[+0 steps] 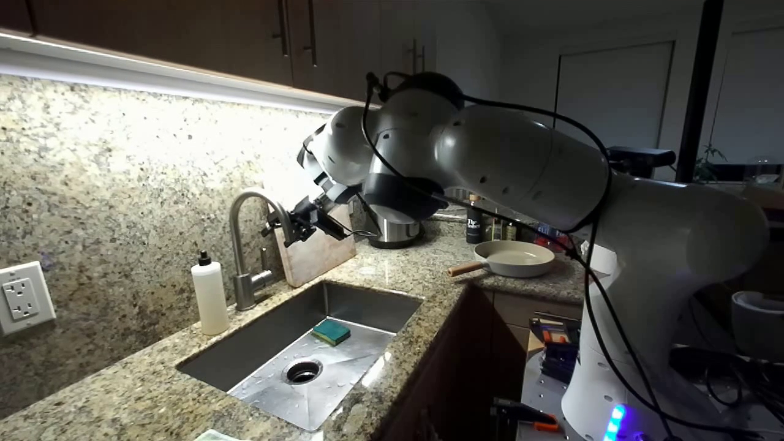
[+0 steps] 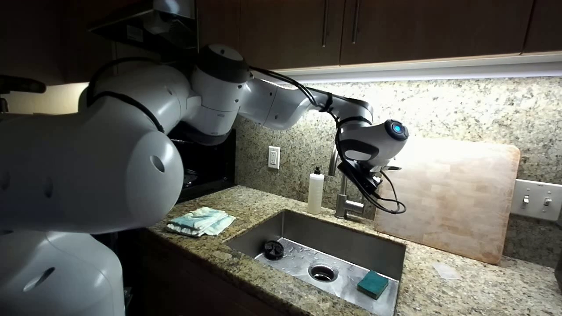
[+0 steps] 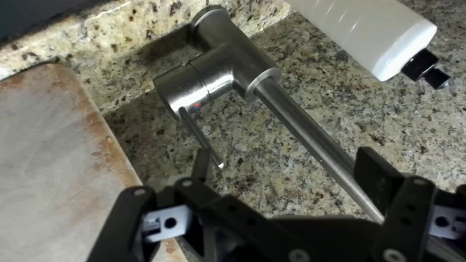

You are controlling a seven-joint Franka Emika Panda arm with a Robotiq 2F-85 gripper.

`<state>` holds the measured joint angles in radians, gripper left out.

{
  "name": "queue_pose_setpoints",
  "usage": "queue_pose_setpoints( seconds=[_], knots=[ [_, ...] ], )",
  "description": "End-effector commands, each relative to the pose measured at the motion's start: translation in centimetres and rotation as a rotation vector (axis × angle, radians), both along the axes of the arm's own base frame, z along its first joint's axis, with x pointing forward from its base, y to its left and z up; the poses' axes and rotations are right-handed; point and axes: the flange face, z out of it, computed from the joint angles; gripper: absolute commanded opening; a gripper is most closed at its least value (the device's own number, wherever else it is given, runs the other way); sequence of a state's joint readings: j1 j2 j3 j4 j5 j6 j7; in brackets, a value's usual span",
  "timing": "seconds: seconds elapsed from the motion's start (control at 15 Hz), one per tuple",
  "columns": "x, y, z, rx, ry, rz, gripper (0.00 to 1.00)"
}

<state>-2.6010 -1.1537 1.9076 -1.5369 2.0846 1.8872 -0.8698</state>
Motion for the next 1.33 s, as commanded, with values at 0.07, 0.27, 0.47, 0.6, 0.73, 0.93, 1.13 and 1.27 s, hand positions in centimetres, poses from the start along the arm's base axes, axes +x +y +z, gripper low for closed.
queue_pose_setpoints(
  seconds=[0.07,0.27,0.47,0.6,0.73,0.93,1.13,1.27],
  knots=[
    [1.4,0.5,0.6,0.006,0.032,0.024,1.00],
    [1.5,0.2,-0.3,0.000,0.083,0.001,1.00],
    [1.9,0.0,-0.5,-0.036,0.089,-0.009,1.00],
    [2.5,0.3,-0.2,-0.063,0.059,0.004,1.00],
    [3.0,0.5,0.2,-0.083,0.038,0.010,1.00],
    [3.1,0.8,0.0,-0.091,0.038,0.018,1.00],
    [3.2,0.8,-0.1,-0.108,0.039,0.021,1.00],
    [3.2,0.6,-0.1,-0.112,0.026,0.013,1.00]
  ],
)
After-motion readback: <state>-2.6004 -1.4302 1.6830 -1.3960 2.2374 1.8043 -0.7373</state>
